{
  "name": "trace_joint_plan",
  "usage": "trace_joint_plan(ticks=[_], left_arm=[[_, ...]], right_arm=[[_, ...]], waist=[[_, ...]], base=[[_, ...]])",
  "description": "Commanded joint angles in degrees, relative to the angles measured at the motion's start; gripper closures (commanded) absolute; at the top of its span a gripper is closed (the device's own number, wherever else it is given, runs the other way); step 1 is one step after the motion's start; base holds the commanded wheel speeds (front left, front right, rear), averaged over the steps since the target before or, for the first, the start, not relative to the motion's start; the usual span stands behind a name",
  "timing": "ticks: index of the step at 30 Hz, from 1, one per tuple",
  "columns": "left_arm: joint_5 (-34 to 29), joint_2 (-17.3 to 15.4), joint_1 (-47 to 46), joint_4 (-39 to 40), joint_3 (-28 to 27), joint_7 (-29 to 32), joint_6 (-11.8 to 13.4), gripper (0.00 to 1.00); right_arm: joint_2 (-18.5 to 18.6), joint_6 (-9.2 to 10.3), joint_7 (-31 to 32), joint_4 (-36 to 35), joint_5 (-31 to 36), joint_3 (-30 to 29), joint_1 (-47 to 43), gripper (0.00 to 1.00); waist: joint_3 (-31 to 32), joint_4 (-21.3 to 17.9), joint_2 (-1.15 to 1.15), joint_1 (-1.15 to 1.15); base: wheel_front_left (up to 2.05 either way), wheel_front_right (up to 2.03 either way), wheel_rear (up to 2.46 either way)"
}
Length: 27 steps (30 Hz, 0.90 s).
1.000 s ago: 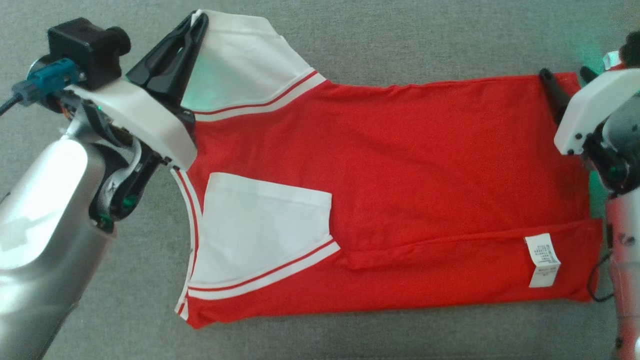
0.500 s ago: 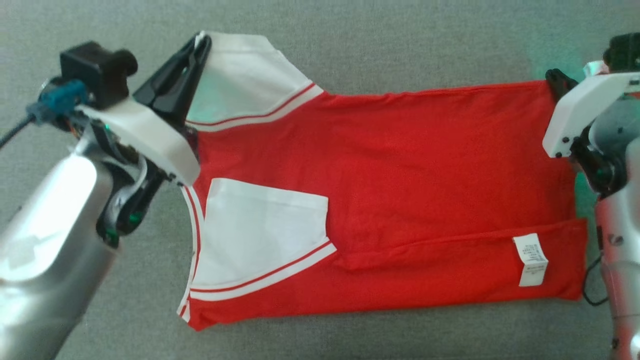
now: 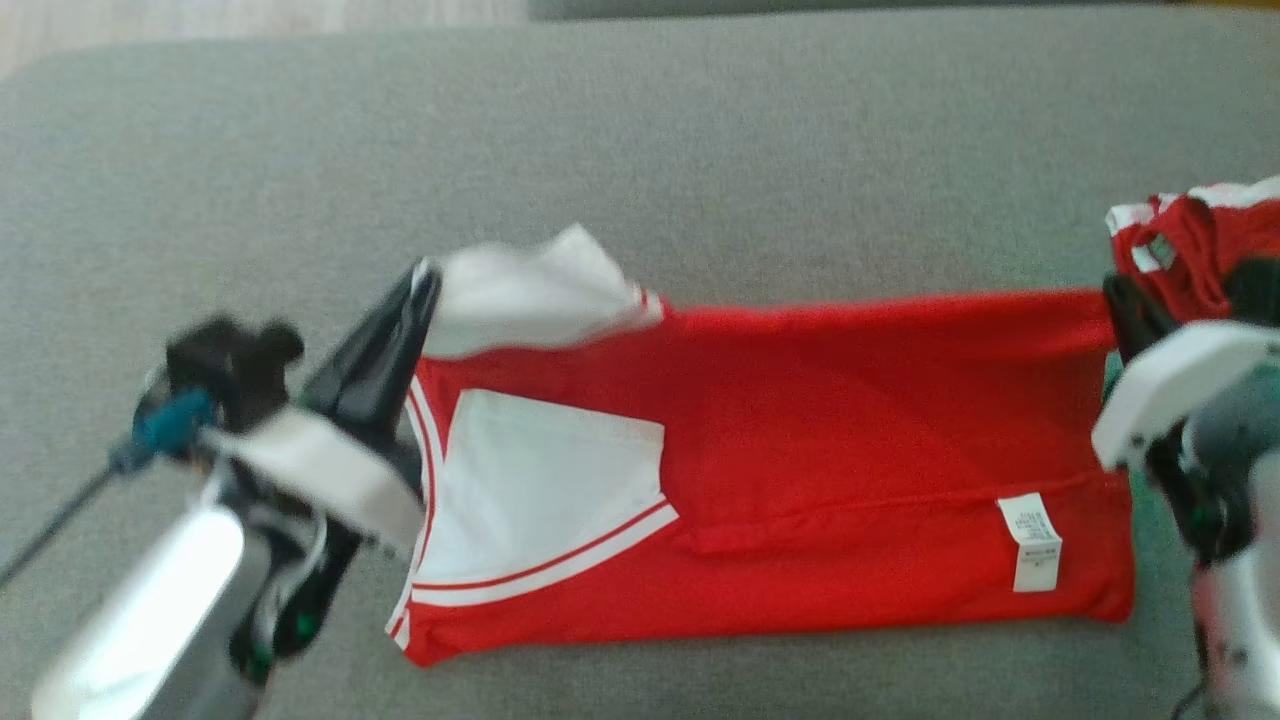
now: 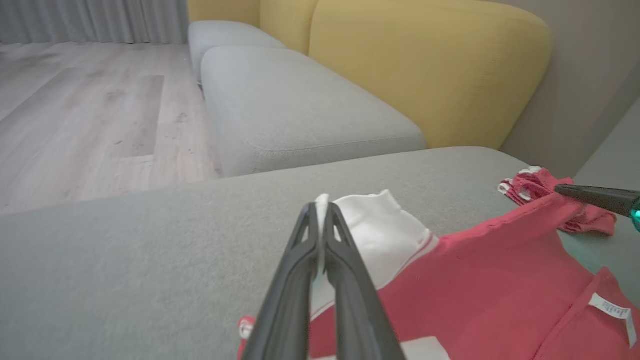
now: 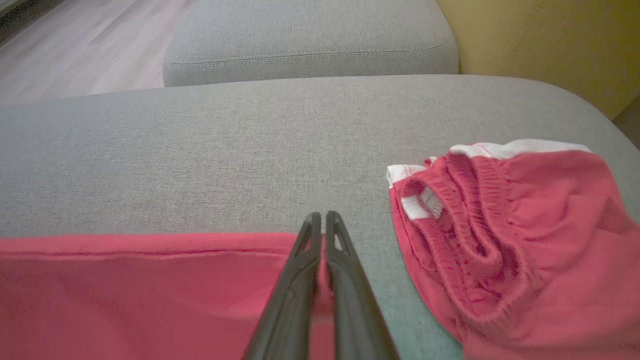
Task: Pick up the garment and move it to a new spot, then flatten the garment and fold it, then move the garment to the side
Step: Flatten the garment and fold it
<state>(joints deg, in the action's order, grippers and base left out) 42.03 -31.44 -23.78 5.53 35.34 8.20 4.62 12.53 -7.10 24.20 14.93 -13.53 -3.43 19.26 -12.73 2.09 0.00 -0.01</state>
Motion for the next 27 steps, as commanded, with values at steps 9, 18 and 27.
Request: trace_joint_plan(ticks=[9, 18, 27], left_arm=[[0.68, -0.26, 12.14, 2.02, -0.86, -7.21, 4.67, 1.0], [0.04, 4.36, 17.27, -5.48, 1.9, -13.5, 4.89, 0.78], [-0.03, 7.0, 21.77, -9.38, 2.13, -19.22, 6.18, 0.0]], right_arm=[[-4.96, -0.39, -0.96, -10.86, 1.37, -3.56, -12.22, 1.0], [-8.18, -0.39, -2.95, -12.75, 2.91, -5.99, -18.66, 0.63], [-9.44, -0.39, -7.1, -13.27, 4.18, -9.6, -22.92, 0.0]], waist=[[4.56, 1.4, 0.0, 0.01], [5.36, 1.15, 0.0, 0.01], [6.55, 0.98, 0.0, 0.01]], base=[[0.0, 0.0, 0.0], [0.0, 0.0, 0.0], [0.0, 0.0, 0.0]])
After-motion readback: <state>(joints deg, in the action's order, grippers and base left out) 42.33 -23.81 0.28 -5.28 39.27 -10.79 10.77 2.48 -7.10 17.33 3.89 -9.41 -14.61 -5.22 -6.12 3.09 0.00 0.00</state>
